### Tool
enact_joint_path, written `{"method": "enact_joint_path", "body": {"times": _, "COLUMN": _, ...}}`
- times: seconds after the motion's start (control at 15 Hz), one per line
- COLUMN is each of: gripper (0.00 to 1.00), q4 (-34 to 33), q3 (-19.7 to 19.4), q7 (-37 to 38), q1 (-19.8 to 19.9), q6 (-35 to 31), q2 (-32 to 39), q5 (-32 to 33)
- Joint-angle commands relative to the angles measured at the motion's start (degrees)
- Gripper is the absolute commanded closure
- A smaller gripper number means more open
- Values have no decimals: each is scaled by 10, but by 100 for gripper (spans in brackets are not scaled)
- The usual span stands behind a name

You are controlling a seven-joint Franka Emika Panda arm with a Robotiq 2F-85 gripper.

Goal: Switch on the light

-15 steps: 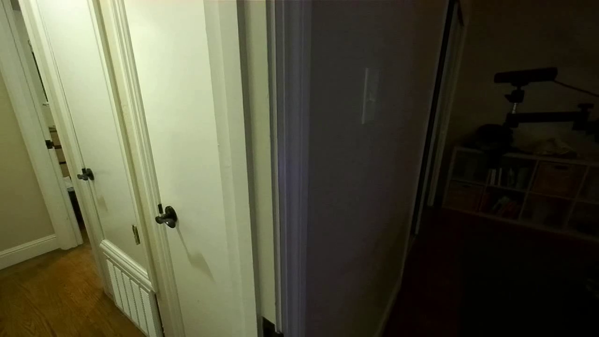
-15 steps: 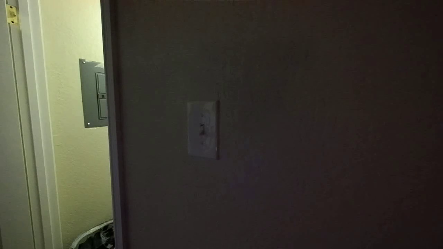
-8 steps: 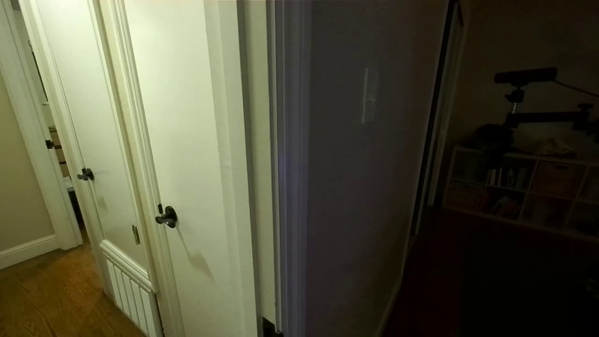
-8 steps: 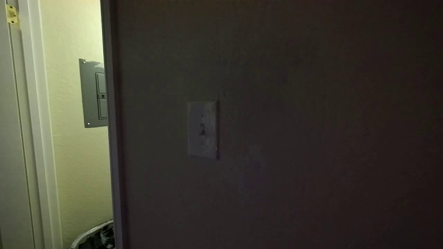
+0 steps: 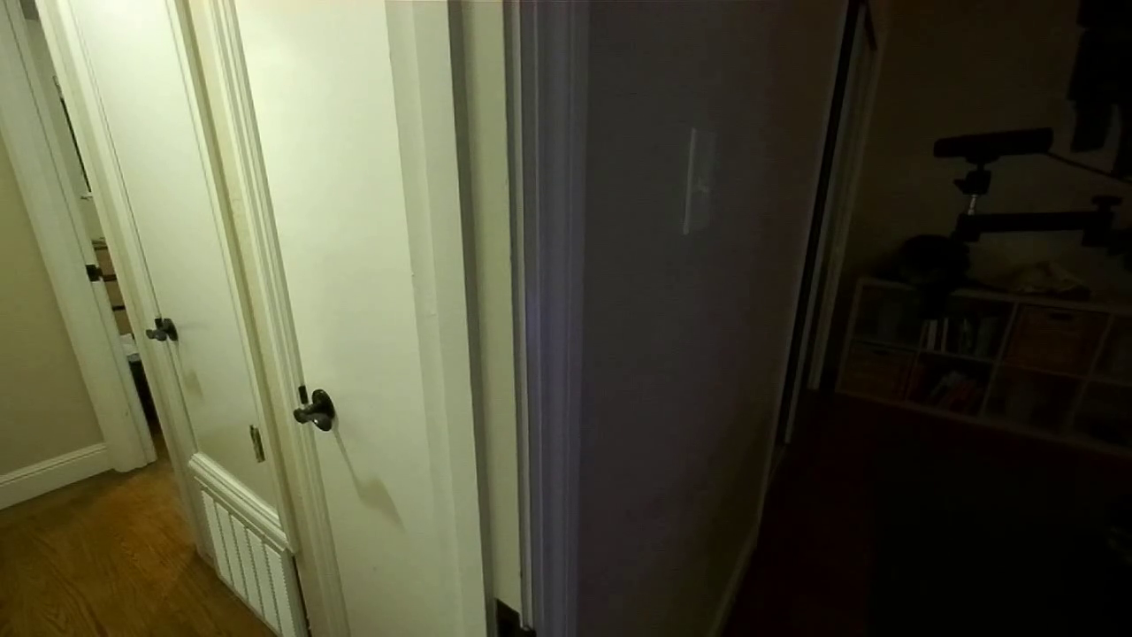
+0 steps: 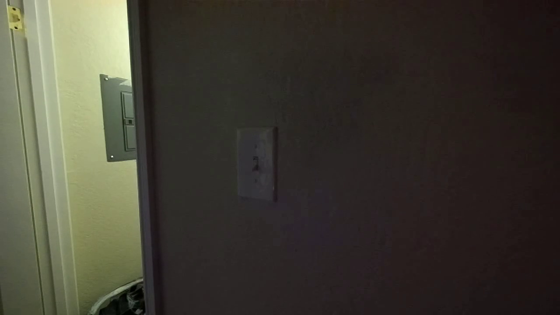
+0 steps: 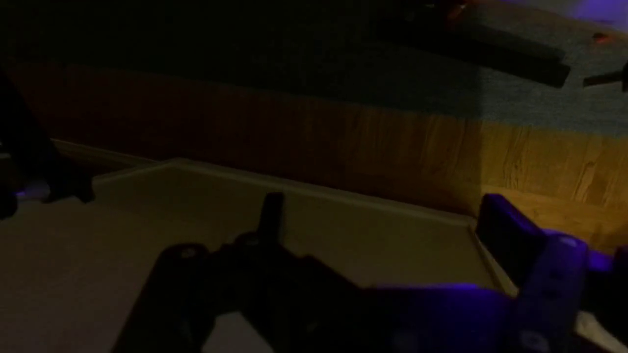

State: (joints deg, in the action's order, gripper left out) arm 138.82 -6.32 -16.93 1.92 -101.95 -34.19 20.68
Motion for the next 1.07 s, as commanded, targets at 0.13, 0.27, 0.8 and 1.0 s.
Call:
{"method": "enact_joint_path", "body": {"times": 0.13, "gripper": 0, "q4": -83, "q3": 14, "q7": 101, "q1": -2, "q6": -57, "q2": 121, "q5": -91}}
{"method": "enact_joint_path", "body": {"times": 0.27, "gripper": 0, "q4": -100, "q3": 15, "q7": 136, "q1": 1, "q6": -77, "q2": 145, "q5": -139}}
{"method": "enact_joint_path", "body": {"times": 0.8, "gripper": 0, "q4": -101, "q3": 20, "q7": 124, "q1": 4, "q6": -92, "q2": 155, "q5": -146}}
{"method": "enact_joint_path", "body": {"times": 1.0, "gripper": 0, "q4": -95, "q3": 19, "q7": 131, "q1": 1, "q6": -137, "q2": 171, "q5": -163}}
